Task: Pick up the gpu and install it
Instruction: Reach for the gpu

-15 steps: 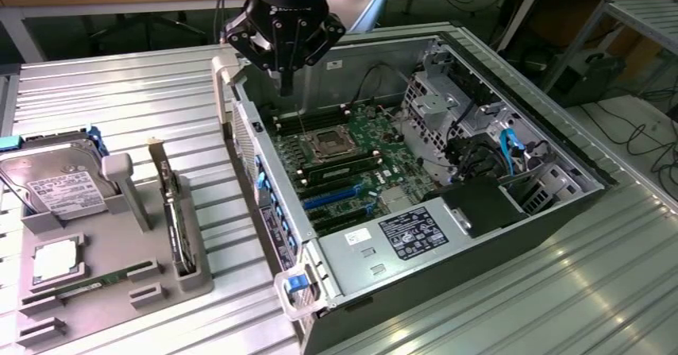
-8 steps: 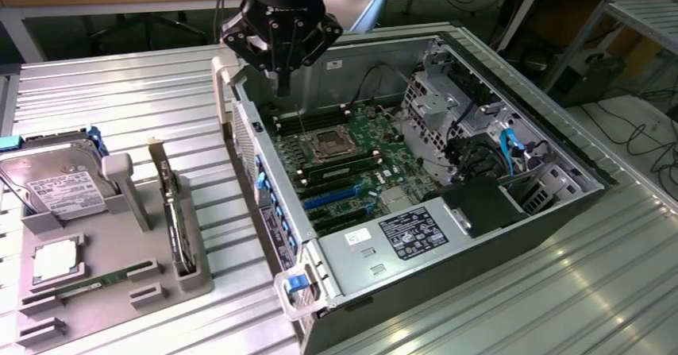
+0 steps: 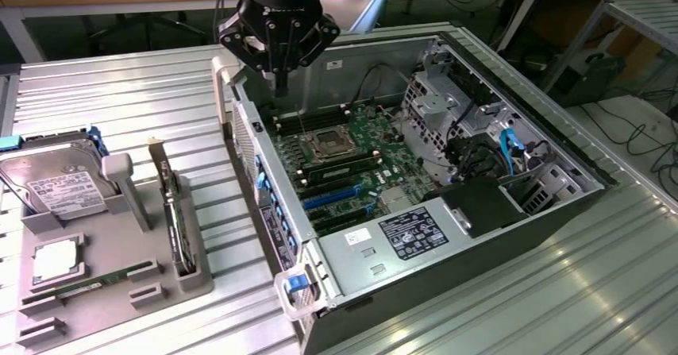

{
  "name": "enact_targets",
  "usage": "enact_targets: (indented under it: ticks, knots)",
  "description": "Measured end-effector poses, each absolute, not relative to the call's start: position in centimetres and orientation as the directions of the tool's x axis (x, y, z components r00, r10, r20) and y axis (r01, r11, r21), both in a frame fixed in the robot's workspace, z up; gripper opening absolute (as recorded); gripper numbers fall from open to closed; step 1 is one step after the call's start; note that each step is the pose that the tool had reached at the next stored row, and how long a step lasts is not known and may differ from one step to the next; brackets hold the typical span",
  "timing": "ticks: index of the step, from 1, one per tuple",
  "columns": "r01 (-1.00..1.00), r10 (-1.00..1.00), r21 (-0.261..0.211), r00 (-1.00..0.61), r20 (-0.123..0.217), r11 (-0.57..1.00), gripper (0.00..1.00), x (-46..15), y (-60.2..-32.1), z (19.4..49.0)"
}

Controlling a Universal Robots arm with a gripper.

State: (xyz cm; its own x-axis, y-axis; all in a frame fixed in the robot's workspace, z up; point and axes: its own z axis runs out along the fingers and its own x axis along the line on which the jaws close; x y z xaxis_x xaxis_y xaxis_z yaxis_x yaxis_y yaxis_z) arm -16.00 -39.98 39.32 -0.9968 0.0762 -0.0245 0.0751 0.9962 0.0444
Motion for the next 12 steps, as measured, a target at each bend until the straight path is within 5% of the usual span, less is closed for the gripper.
enact_targets:
  ticks: [12]
  knots:
    - [0.075, 0.076, 0.044, -0.997, -0.024, 0.996, 0.11, -16.63, -40.11, 39.32]
